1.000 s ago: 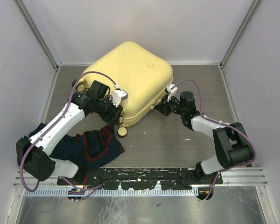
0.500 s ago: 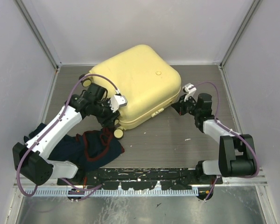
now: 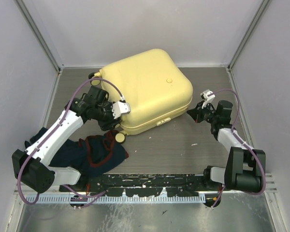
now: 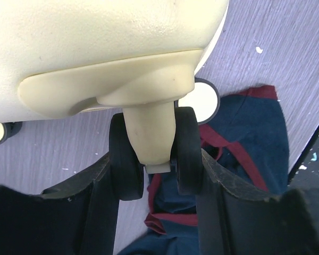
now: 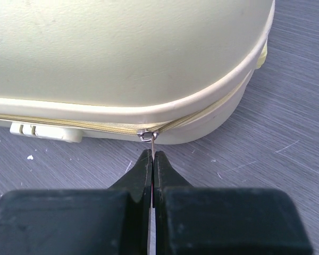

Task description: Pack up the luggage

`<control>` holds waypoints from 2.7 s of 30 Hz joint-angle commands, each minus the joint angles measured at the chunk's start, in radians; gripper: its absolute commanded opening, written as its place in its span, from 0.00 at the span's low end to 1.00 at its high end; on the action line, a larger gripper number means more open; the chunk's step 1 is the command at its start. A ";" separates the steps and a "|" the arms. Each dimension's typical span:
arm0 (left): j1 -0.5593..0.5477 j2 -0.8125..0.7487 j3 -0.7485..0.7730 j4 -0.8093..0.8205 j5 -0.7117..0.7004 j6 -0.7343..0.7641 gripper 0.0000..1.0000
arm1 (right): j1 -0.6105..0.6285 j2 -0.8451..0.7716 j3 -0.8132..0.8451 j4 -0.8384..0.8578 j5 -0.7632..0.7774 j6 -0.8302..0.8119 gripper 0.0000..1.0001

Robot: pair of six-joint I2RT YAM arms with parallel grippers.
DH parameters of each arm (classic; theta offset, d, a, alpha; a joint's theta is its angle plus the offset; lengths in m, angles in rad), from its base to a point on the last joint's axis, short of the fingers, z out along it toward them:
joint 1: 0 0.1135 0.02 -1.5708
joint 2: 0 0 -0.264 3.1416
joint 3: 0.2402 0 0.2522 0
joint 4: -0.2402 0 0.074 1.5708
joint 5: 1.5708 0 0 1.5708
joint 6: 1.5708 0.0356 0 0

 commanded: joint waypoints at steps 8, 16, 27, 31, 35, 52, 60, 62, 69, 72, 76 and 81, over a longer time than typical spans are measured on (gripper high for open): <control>0.070 -0.049 -0.046 -0.166 -0.010 0.375 0.00 | -0.250 0.018 0.087 -0.061 -0.084 -0.223 0.01; 0.113 -0.043 -0.045 -0.164 0.001 0.534 0.00 | -0.355 0.125 0.170 -0.084 -0.161 -0.360 0.01; 0.124 -0.030 -0.042 -0.254 0.073 0.684 0.00 | -0.315 0.413 0.464 -0.020 -0.279 -0.288 0.01; 0.124 -0.026 -0.043 -0.254 0.036 0.697 0.00 | -0.263 0.495 0.565 -0.044 -0.305 -0.300 0.01; 0.125 0.012 -0.027 -0.255 0.014 0.690 0.00 | -0.211 0.568 0.668 -0.148 -0.342 -0.368 0.01; 0.129 -0.239 0.081 -0.333 0.228 0.242 0.98 | -0.126 0.491 0.535 -0.359 -0.383 -0.579 0.01; 0.351 -0.064 0.207 -0.155 0.348 -0.306 0.89 | -0.089 0.485 0.538 -0.424 -0.383 -0.633 0.01; 0.416 0.043 0.266 -0.118 0.372 -0.422 0.80 | -0.080 0.483 0.537 -0.452 -0.383 -0.653 0.01; 0.451 0.283 0.376 -0.005 0.353 -0.613 0.67 | -0.046 0.420 0.467 -0.463 -0.383 -0.667 0.01; 0.444 0.356 0.408 0.033 0.372 -0.632 0.59 | -0.036 0.378 0.423 -0.463 -0.385 -0.665 0.01; 0.393 0.440 0.458 0.064 0.373 -0.608 0.55 | -0.025 0.315 0.366 -0.456 -0.388 -0.644 0.01; 0.305 0.554 0.546 0.082 0.382 -0.585 0.48 | -0.022 0.225 0.300 -0.466 -0.391 -0.618 0.00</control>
